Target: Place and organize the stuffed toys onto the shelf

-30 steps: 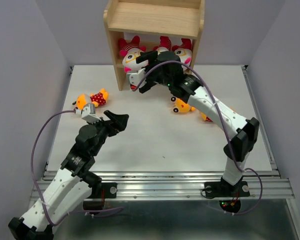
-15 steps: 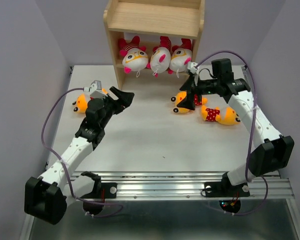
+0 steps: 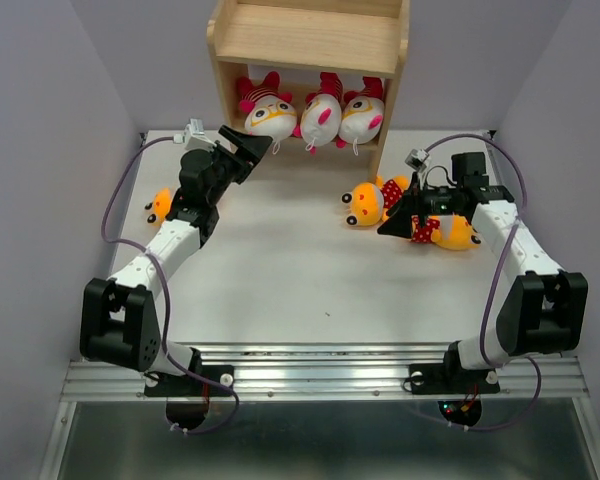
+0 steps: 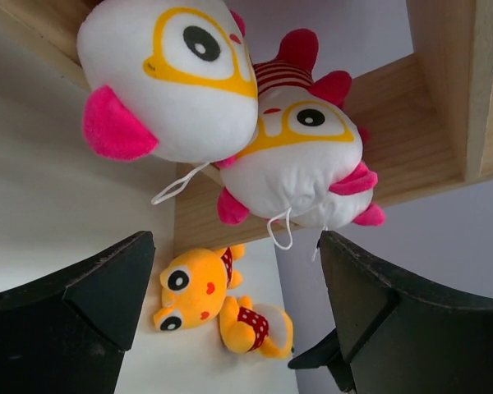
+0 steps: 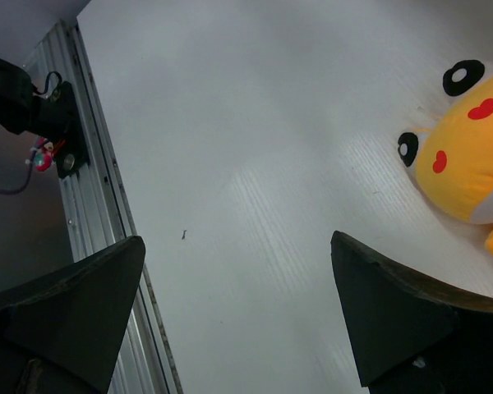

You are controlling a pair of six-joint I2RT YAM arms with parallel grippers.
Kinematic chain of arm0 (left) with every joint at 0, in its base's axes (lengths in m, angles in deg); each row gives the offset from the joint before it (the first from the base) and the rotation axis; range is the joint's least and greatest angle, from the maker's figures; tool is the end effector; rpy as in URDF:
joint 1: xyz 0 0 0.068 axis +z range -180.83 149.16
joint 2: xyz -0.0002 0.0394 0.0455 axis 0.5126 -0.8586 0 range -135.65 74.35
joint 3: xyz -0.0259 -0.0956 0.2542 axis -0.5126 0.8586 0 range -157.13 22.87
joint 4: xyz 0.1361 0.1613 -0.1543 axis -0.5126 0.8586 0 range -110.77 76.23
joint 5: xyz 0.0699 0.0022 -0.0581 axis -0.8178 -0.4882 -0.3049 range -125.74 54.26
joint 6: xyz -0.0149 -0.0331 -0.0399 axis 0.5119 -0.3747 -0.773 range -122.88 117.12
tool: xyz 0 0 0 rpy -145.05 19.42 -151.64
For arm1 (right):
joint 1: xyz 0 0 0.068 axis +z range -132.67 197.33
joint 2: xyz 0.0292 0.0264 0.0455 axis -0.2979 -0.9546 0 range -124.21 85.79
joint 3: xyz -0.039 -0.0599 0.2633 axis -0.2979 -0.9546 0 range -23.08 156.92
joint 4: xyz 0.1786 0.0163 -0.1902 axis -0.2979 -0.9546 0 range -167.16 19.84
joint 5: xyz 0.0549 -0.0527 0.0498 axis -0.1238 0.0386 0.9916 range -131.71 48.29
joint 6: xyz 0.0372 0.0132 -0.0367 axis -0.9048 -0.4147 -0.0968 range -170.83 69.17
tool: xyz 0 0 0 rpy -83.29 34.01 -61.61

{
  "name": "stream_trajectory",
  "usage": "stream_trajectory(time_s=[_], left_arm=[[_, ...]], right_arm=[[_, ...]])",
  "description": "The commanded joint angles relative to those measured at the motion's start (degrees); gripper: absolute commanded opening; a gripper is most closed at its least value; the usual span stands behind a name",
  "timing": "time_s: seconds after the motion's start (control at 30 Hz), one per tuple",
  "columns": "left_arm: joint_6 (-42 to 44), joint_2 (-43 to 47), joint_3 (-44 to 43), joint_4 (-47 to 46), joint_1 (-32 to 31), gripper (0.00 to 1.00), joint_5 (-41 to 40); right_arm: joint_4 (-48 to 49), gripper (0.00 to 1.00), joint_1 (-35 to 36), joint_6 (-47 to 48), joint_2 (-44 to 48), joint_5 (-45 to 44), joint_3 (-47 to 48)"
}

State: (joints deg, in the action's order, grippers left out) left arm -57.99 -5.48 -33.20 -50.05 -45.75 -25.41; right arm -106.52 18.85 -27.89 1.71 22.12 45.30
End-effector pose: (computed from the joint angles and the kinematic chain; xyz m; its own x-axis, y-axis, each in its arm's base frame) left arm 0.3175 -0.0912 0.3401 -0.2959 -0.7563 -0.5835 0.3197 0.4972 -0.8066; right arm 0.2991 0.0398 0.2969 -0.5064 -0.1853 -0.8422 -0.8261 0.3844 0.4121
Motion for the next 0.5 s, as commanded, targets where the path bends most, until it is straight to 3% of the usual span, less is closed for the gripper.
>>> stream_trajectory(time_s=[0.0, 0.47], left_arm=[[-4.03, -3.22, -5.53, -6.23, 0.06, 0.92, -0.22], [-15.10, -16.57, -14.59, -7.02, 0.06, 0.84, -6.44]], right_arm=[[6.47, 1.00, -0.29, -3.95, 2.86, 1.82, -1.76], [7.79, 1.00, -1.34, -4.66, 3.83, 1.64, -3.17]])
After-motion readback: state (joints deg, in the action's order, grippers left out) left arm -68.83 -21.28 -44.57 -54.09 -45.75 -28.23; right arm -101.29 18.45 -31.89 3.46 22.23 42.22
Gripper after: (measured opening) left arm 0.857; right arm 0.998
